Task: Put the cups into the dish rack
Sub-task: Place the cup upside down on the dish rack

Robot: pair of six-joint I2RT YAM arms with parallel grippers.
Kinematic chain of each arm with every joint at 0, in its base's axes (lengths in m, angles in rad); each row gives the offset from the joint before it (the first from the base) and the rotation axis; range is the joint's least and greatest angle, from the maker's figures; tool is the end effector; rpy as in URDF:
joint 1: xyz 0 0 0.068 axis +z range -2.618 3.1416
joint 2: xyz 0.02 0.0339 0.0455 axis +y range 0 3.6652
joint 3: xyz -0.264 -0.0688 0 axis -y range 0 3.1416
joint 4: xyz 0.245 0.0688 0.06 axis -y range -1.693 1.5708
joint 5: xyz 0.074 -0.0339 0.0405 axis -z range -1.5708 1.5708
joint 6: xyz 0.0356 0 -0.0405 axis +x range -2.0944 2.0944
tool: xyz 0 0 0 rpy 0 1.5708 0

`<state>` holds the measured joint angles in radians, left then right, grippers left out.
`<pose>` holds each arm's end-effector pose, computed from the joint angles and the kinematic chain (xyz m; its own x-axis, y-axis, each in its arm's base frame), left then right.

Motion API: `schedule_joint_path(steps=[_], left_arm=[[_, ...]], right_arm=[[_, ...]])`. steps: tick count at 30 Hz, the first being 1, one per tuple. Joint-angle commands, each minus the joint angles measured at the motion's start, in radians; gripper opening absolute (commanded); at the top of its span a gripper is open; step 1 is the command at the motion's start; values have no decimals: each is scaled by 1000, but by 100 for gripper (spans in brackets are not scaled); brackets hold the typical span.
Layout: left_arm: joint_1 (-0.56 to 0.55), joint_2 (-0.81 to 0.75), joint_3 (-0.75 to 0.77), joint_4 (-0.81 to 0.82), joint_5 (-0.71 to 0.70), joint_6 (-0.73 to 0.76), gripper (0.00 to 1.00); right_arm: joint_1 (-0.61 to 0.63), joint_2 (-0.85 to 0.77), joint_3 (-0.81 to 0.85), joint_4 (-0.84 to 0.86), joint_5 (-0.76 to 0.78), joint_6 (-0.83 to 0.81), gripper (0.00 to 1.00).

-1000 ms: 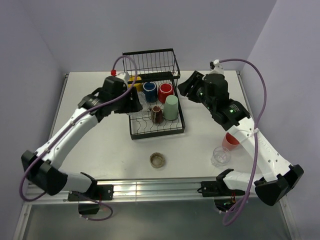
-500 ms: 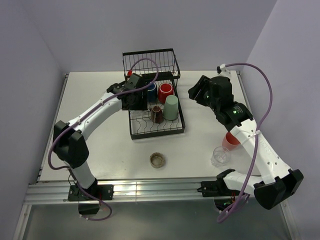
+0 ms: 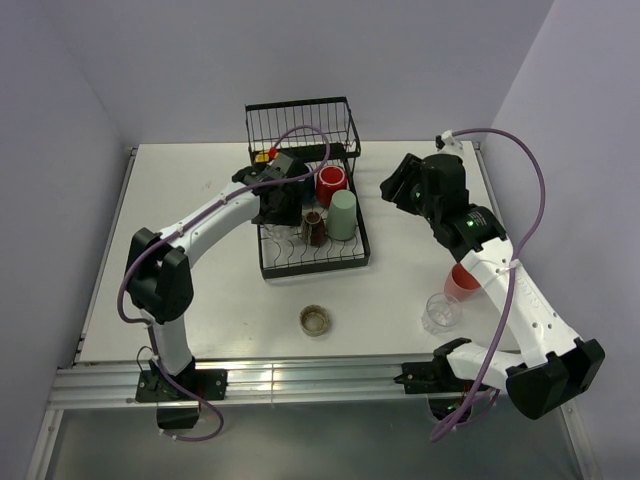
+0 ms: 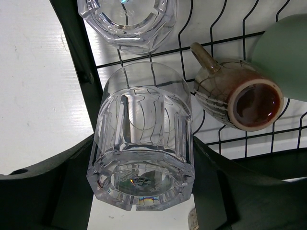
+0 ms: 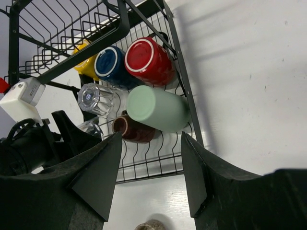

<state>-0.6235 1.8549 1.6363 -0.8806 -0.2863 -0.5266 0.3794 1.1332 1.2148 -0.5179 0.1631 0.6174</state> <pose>0.3268 -0.2227 0.2760 -0.8544 0.0206 -0.5192 0.0307 0.9995 -0.0108 0.2309 0.0859 0.3863 -0.4525 0.4345 -0.7787 0.0407 0.8824 0.4687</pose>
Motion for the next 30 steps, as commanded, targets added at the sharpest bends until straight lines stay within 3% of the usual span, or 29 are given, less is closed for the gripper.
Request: schedule_joint_path(steps=[1,17,30], left_arm=[[2,23,24,22,6,14,0],[-15,-29,-69,51,1,-9,0],[-16,20,-62,34,4,-9,3]], right_arm=[[-11,-27,-18,15,-2,-18,60],[-16,-36,-35,19,0,-22,60],[-16,-16,-40,22,-10,-25,60]])
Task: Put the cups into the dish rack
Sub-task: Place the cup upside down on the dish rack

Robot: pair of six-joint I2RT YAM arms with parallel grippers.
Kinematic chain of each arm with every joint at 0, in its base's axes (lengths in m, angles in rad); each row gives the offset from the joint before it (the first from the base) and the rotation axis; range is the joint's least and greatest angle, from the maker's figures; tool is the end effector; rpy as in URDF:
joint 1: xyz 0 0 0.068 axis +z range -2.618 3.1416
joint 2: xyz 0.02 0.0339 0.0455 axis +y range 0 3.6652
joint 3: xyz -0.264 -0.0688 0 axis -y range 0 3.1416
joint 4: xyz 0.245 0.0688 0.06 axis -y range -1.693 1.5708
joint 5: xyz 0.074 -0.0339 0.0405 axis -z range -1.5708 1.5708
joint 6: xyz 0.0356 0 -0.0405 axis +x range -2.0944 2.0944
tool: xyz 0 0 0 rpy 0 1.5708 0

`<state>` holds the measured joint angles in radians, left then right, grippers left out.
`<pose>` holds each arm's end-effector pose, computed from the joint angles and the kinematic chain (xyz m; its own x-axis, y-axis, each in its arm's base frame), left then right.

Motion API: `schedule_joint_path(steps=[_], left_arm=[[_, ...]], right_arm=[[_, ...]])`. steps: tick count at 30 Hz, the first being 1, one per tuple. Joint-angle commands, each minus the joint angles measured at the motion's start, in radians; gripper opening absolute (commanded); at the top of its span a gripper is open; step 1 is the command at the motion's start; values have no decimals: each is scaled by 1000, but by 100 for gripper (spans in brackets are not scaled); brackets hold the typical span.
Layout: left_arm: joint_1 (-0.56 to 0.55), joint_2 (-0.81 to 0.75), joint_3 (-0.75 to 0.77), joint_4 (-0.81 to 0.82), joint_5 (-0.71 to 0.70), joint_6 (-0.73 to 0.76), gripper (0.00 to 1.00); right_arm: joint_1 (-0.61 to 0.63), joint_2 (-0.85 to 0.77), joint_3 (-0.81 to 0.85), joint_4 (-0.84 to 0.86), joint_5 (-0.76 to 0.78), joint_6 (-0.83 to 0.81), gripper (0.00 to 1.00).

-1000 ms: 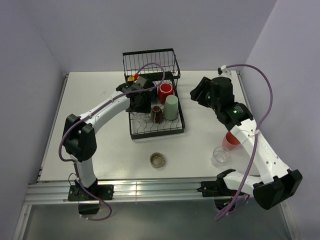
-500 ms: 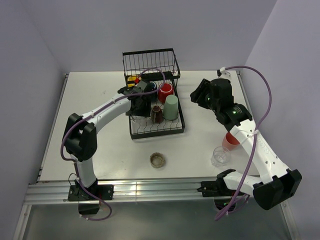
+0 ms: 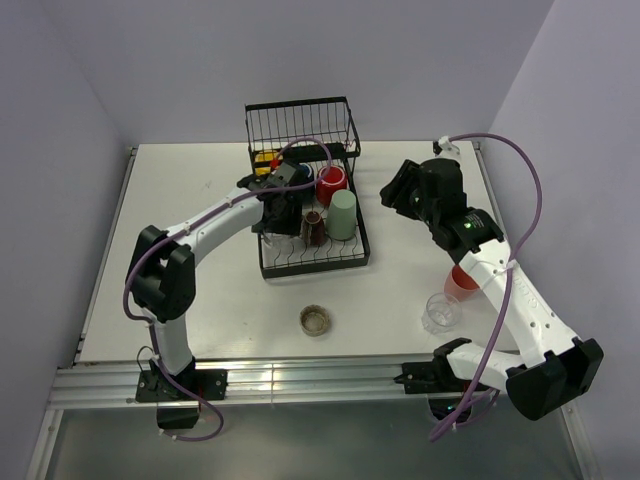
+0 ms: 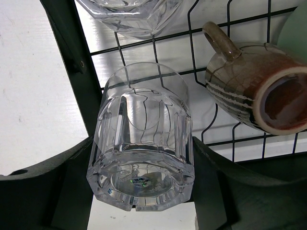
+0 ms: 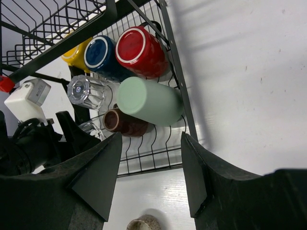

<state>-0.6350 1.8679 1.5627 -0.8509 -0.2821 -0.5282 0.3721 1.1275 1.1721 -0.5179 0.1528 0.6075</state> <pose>0.3219 -0.2249 0.2505 -0.8780 0.0457 -0.4764 0.0427 0.9989 0.0170 0.2312 0.0844 0.3731 -0.4817 0.4176 -0.7704 0.0510 0.8910 0.4511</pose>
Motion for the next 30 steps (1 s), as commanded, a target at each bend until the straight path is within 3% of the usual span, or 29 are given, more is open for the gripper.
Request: schedule_joint_path(steps=[1,10,12,20,23,30], left_arm=[[-3,8,11,7,1,-7,4],[-2,27,7,6,-9,-15,22],[-2,31,3,3,-17,-19,34],[-3,33,-13,12,-28,-27,64],[-3,28,-20,16,-31,-29,72],[-2,19,-32,27,-35,-29,77]], right_arm=[[-9,-11,3,24,-1,-15,60],[-9,-2,0,25,-6,-17,60],[-9,2,-2,24,-6,-20,60],[-7,3,-3,22,-9,-20,60],[-9,5,-5,22,-9,-22,61],[-9,6,-5,22,-16,-20,62]])
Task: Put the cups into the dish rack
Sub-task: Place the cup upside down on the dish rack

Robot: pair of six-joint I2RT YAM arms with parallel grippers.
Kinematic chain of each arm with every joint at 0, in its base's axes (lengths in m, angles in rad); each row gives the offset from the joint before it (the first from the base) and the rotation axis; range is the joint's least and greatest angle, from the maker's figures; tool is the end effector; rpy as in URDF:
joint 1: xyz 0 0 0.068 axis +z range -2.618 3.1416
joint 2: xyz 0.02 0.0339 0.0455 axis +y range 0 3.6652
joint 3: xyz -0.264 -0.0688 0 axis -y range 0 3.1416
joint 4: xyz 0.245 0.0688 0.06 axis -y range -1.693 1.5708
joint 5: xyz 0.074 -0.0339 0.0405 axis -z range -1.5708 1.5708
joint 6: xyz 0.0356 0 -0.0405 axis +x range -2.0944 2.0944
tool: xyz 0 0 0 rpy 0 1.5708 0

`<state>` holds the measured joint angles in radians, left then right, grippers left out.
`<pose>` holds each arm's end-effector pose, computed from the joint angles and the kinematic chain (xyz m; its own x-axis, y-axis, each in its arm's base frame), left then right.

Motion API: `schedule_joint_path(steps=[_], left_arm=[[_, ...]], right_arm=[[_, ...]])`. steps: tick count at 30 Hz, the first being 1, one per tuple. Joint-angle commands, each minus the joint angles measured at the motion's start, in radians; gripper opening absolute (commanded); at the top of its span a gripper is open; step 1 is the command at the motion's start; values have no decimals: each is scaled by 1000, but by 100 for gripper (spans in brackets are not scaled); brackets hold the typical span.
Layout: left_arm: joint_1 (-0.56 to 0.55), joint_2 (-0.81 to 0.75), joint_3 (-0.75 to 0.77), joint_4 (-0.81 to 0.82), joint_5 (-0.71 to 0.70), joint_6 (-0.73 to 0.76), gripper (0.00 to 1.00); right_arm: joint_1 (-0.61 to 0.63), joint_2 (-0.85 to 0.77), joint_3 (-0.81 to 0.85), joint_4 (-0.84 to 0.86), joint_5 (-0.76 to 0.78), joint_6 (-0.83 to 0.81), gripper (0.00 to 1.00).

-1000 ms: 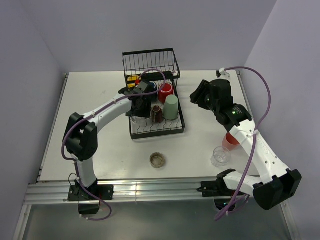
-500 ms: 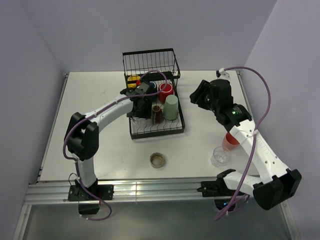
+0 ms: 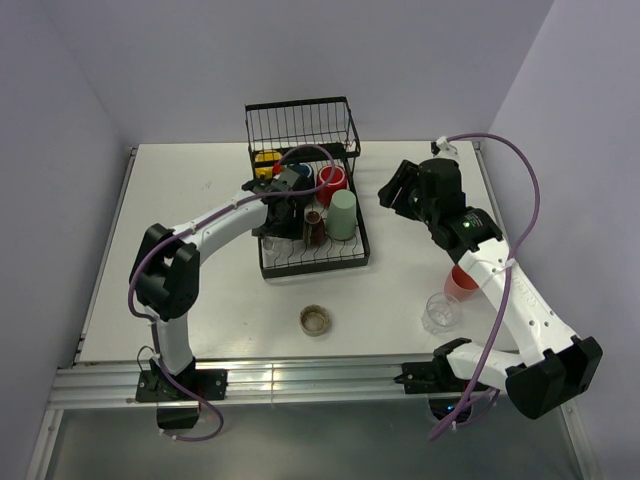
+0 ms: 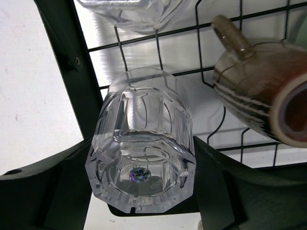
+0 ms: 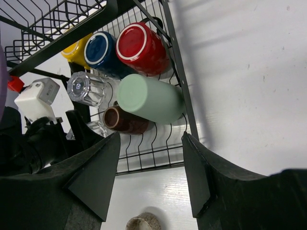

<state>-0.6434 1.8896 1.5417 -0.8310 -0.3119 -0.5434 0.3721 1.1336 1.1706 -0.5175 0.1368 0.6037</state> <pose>0.3224 -0.2281 0.2374 -0.8796 0.0445 -0.4736 0.0262 0.9986 0.0453 0.2325 0.0855 0.3712 -0.4950 0.4105 -0.7658 0.0407 0.8913 0.4515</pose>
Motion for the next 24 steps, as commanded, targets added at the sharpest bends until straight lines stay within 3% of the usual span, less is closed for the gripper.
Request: schedule_joint_path(steps=[1,24], left_arm=[[7,-4,-12,9,-7,-13,78],[7,-76,-34,52,-35,-10,90]], right_arm=[[-9,0,-3,22,-2,-16,62],[-9,-1,11,4,-8,-22,69]])
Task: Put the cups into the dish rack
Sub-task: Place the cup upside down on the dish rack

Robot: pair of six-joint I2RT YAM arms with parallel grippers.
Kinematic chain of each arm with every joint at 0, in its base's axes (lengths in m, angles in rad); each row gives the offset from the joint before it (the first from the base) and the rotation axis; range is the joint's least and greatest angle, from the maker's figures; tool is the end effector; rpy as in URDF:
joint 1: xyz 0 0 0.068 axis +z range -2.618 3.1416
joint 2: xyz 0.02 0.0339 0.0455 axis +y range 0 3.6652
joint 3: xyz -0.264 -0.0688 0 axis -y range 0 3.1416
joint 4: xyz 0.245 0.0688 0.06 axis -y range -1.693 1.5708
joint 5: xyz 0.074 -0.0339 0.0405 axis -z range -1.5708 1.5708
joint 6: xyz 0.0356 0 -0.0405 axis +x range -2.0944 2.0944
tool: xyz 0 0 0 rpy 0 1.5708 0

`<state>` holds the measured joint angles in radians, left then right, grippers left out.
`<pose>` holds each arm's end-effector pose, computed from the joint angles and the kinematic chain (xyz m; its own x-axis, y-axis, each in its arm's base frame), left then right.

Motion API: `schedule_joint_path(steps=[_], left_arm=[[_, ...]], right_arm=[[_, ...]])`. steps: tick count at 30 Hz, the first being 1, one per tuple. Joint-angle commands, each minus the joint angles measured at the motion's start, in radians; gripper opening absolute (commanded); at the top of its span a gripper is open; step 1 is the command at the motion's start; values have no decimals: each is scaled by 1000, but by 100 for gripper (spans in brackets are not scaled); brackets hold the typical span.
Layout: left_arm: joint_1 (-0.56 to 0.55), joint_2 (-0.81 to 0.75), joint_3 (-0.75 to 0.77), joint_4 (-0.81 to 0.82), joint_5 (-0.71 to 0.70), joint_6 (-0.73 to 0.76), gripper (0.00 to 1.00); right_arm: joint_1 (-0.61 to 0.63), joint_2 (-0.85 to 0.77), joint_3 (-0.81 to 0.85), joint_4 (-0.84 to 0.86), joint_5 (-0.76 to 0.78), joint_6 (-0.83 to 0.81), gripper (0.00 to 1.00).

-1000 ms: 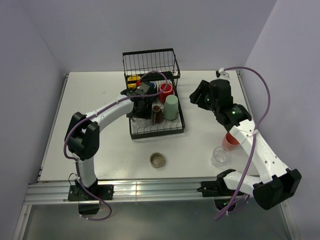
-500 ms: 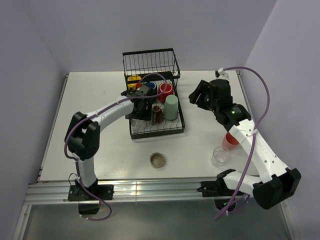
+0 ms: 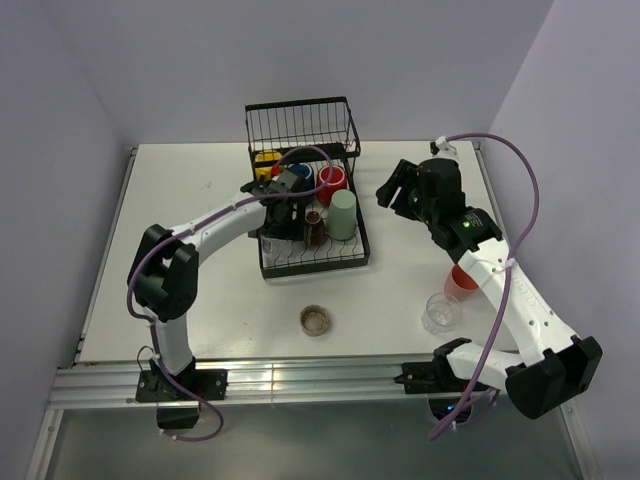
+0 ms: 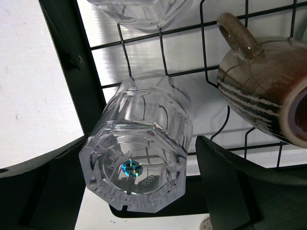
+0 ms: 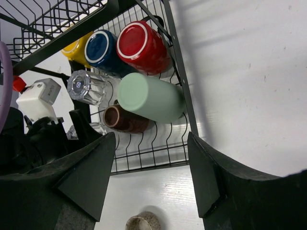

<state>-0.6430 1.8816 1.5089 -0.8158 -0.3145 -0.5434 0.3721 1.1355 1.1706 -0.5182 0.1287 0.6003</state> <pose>0.3195 -0.2256 0.2315 -0.8826 0.0469 -0.4677 0.0251 0.9983 0.0528 0.2329 0.0860 0.3707 -0.5010 0.4059 -0.7644 0.0343 0.8918 0.4510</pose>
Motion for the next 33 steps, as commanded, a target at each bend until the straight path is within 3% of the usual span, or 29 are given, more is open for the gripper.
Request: schedule_joint_path(steps=[1,17,29,33], left_arm=[[6,-76,-1,38,-35,-10,91],[5,-199,34,40,-29,0,92],[6,-390,7,43,-25,3,92],[6,-530,-71,108,26,2,91]], right_arm=[[-9,0,14,4,-1,-19,70],[-9,-3,32,-81,97,-36,70],[-10,-45,64,-348,164,-31,70],[-13,-75,66,-448,150,-13,70]])
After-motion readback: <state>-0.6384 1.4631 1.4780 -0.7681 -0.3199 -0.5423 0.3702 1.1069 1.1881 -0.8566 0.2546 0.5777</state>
